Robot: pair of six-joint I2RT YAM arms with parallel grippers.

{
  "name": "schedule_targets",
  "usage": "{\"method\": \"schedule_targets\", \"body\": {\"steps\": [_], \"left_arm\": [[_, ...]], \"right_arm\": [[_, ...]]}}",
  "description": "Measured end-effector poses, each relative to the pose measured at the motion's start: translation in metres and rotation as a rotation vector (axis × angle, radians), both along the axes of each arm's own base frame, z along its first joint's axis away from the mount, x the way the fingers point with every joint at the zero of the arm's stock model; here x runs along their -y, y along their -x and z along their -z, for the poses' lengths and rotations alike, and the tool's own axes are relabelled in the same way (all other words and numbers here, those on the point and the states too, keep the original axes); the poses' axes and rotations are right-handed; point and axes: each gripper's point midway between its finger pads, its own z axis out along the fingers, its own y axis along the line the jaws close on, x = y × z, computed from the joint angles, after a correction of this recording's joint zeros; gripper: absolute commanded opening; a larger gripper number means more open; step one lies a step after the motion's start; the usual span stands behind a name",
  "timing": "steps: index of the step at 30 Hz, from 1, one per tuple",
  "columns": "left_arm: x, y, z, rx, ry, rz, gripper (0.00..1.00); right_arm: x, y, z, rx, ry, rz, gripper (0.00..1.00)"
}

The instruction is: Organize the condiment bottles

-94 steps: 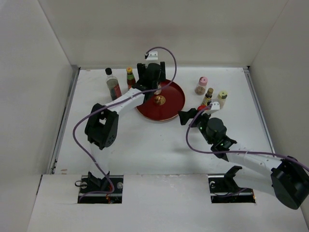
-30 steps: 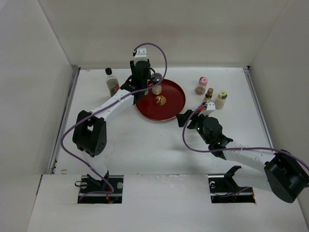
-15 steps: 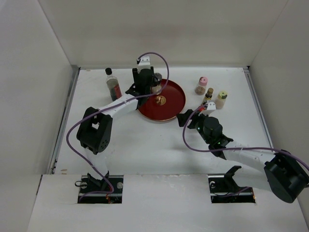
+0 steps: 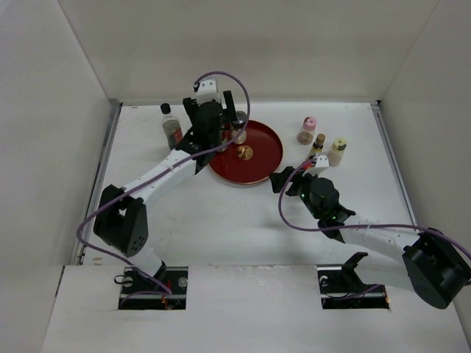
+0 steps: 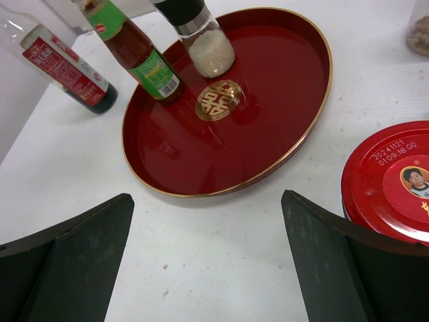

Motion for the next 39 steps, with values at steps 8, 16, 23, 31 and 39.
{"method": "schedule_targets", "body": {"steps": [8, 16, 23, 31, 39], "left_arm": [[-0.052, 0.024, -0.063, 0.081, 0.066, -0.104, 0.84], [-0.131, 0.018, -0.045, 0.001, 0.037, -0.289, 0.79], [-0.166, 0.008, -0.023, -0.053, 0.007, -0.375, 0.79], [-0.161, -0.031, 0.032, -0.189, -0.044, -0.343, 0.60], [-0.167, -0.041, 0.048, -0.232, -0.073, -0.352, 0.21]], "right_arm": [[0.000, 0.000, 0.000, 0.000, 0.000, 0.000, 1.00], [-0.001, 0.000, 0.006, -0.013, 0.010, 0.000, 1.00], [-0.001, -0.001, 0.010, -0.021, 0.017, -0.002, 1.00], [-0.002, -0.001, 0.012, -0.028, 0.022, -0.002, 1.00], [-0.002, -0.001, 0.012, -0.026, 0.021, -0.002, 1.00]]}}
